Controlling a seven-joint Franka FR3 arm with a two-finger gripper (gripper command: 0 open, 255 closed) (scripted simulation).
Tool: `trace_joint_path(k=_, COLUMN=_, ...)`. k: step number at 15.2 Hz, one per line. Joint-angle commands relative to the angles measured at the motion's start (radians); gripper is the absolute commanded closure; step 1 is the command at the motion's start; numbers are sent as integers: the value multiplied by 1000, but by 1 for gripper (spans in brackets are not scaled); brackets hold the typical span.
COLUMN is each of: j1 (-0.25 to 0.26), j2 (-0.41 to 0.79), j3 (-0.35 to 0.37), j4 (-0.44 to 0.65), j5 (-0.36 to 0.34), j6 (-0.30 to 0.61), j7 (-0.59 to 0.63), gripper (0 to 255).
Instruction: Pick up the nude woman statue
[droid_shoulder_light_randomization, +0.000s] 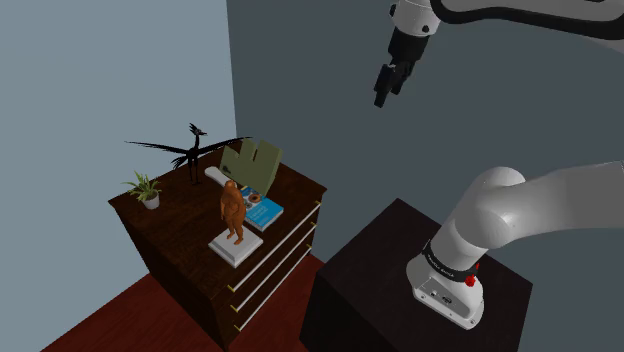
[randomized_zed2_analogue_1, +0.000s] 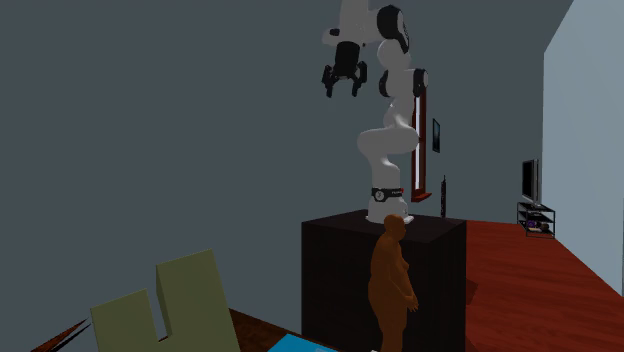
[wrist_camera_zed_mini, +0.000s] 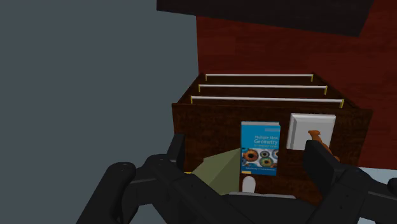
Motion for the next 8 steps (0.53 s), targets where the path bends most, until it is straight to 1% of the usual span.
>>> trace_joint_path(k=1, j1=0, j2=0, j3=0, j4=0, j5=0, j6=0, j7=0, gripper=0)
trace_joint_path(k=8, j1=20, j2=175, j3=109, j4=-10, j5=27, j6=158, j7=123, gripper=0)
